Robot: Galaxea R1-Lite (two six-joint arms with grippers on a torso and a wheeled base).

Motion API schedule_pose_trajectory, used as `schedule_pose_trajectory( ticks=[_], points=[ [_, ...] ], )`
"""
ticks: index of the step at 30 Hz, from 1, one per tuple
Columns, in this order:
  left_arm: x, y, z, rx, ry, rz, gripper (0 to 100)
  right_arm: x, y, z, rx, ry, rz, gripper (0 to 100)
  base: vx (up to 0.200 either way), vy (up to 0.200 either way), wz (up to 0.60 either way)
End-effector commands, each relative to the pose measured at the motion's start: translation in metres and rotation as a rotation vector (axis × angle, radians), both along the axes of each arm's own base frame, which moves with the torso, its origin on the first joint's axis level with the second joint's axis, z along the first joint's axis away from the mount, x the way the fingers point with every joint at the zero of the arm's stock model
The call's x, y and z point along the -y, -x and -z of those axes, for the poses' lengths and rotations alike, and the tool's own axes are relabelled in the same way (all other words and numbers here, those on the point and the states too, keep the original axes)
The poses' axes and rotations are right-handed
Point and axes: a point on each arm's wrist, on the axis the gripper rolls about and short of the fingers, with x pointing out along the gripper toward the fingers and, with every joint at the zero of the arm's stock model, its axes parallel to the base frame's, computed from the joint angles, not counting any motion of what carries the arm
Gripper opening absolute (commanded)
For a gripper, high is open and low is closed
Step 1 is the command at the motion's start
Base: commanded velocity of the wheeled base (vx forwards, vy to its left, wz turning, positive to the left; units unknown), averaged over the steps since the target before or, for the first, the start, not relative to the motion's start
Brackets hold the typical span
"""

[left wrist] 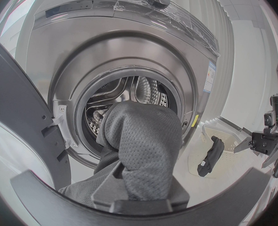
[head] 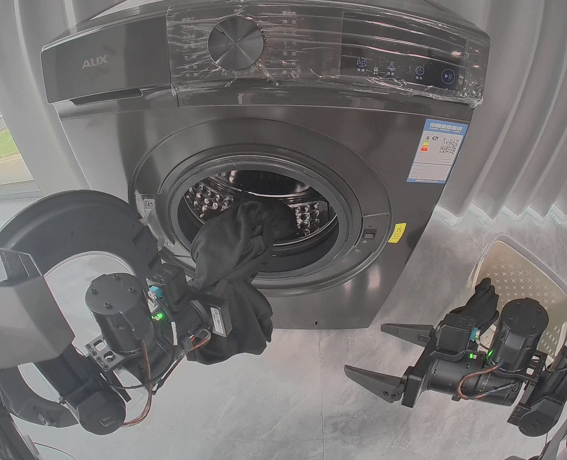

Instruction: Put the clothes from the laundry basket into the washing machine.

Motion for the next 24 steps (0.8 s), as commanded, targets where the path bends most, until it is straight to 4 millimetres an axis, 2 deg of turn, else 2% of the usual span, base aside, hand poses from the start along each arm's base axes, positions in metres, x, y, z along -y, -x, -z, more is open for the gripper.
schedule_pose_trajectory(
  ticks=[1, 5, 6, 16, 22, 24],
  points=[
    [-0.001, 0.0, 0.001, 0.0, -0.009, -0.008, 0, -0.002, -0.001, 0.001, -0.003, 0.002, -0.003, 100, 0.0, 0.0, 0.0],
    [0.002, 0.003, 0.004, -0.003, -0.042, -0.014, 0, -0.001, -0.001, 0.002, -0.004, 0.004, 0.001, 100, 0.0, 0.0, 0.0],
    [0.009, 0.008, 0.002, 0.002, -0.037, 0.004, 0, 0.0, -0.002, 0.002, -0.005, 0.002, 0.005, 100, 0.0, 0.0, 0.0],
    [0.008, 0.002, 0.0, 0.021, -0.037, -0.04, 0, -0.002, -0.001, 0.002, -0.006, 0.004, -0.001, 100, 0.0, 0.0, 0.0],
    [0.009, 0.001, 0.004, 0.011, -0.05, -0.041, 0, -0.001, 0.0, 0.003, -0.01, 0.006, 0.0, 100, 0.2, 0.0, 0.0],
    [0.01, 0.001, 0.005, 0.008, -0.051, -0.041, 0, 0.0, 0.0, 0.003, -0.01, 0.006, 0.002, 100, 0.0, 0.0, 0.0]
  ],
)
